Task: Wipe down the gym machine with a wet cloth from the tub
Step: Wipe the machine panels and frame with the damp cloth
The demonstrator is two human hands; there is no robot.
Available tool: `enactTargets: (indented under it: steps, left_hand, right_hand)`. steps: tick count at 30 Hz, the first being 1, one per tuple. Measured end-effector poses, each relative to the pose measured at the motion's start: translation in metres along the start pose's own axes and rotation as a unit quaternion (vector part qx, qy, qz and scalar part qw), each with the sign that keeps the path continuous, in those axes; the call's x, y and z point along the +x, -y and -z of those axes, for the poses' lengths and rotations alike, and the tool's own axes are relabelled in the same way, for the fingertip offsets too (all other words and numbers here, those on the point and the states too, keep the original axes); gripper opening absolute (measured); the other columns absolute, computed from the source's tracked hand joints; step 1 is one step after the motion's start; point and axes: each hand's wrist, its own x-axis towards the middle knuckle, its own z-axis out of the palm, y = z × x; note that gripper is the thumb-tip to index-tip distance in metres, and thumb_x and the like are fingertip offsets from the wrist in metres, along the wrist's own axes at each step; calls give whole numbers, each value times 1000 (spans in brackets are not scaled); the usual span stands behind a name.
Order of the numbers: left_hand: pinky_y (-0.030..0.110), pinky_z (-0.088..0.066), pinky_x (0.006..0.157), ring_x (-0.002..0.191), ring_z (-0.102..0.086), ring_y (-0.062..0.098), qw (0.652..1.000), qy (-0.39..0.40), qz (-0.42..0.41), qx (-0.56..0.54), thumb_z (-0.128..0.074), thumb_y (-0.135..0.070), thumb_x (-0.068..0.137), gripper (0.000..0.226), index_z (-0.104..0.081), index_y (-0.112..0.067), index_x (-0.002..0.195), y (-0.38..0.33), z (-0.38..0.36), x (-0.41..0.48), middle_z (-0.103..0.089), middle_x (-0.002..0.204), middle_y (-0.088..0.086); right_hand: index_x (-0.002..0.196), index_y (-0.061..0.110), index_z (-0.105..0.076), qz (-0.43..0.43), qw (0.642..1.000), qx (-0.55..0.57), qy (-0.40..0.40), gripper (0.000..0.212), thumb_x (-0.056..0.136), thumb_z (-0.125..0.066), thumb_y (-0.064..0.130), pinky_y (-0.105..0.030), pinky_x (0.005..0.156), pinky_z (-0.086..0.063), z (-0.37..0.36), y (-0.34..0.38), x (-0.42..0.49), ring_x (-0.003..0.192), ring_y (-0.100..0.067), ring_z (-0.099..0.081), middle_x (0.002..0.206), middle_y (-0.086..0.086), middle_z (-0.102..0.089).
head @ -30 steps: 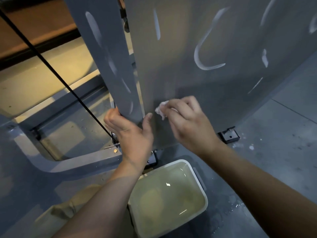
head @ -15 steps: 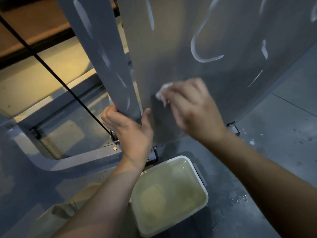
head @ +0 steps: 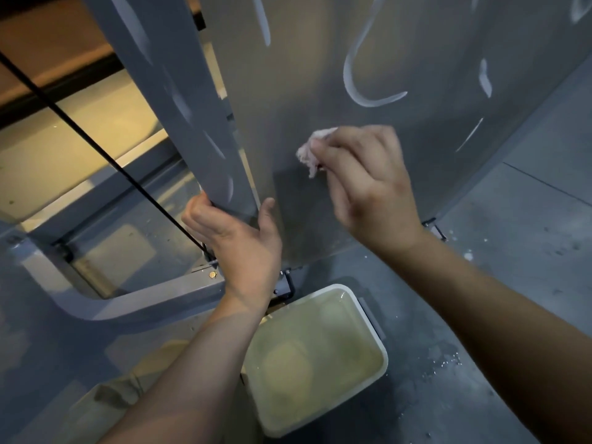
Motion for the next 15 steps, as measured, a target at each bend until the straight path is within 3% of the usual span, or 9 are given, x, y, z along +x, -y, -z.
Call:
enactTargets:
  steps: [2,5,7,11,13,15]
  left_hand:
    - [60,-35,106,119,-40,43,1000,6,-4,1,-83,-22,82,70,-39,15,122,1,1,-1,-39,125,30]
    - [63,-35,104,119,-40,44,1000,7,-8,2,-82,-26,84,71,-38,15,122,3,1,-1,-39,125,30]
    - [64,-34,104,118,-41,46,1000,4,-9,4,-82,-26,84,71,-39,15,122,4,-1,-2,-40,125,31]
    - [62,-34,105,118,-41,45,1000,3,-2,10,-81,-27,82,72,-39,16,122,3,0,-1,-40,124,31]
    - [59,-34,106,118,-40,43,1000,10,1,8,-81,-27,83,71,-39,16,122,1,1,-2,-40,125,31]
    - [55,-33,107,118,-39,43,1000,13,6,3,-81,-26,83,72,-39,16,123,1,2,-2,-40,126,31]
  right_hand:
    - [109,5,-75,-6,998,-3,63,27,105,-48,3,-28,92,-50,-9,0,-24,90,-36,-63,113,-6,-71]
    - [102,8,-73,1,989,-10,145,33,107,-40,7,-43,73,-57,-10,-5,-40,91,-35,-60,109,-7,-70]
    - [103,9,-75,0,994,-9,108,30,105,-45,7,-39,77,-55,-2,-6,-23,91,-36,-61,109,-8,-70]
    - [107,1,-76,-25,999,-17,-16,21,100,-57,-2,-23,92,-39,3,-6,-5,91,-37,-64,108,-12,-70]
    - [105,4,-75,-37,998,-15,46,22,101,-54,0,-25,93,-46,-9,-6,-30,91,-36,-61,112,-11,-69]
    - [100,7,-73,-42,989,-10,143,25,103,-48,2,-39,78,-56,-17,-8,-58,93,-35,-57,113,-9,-67]
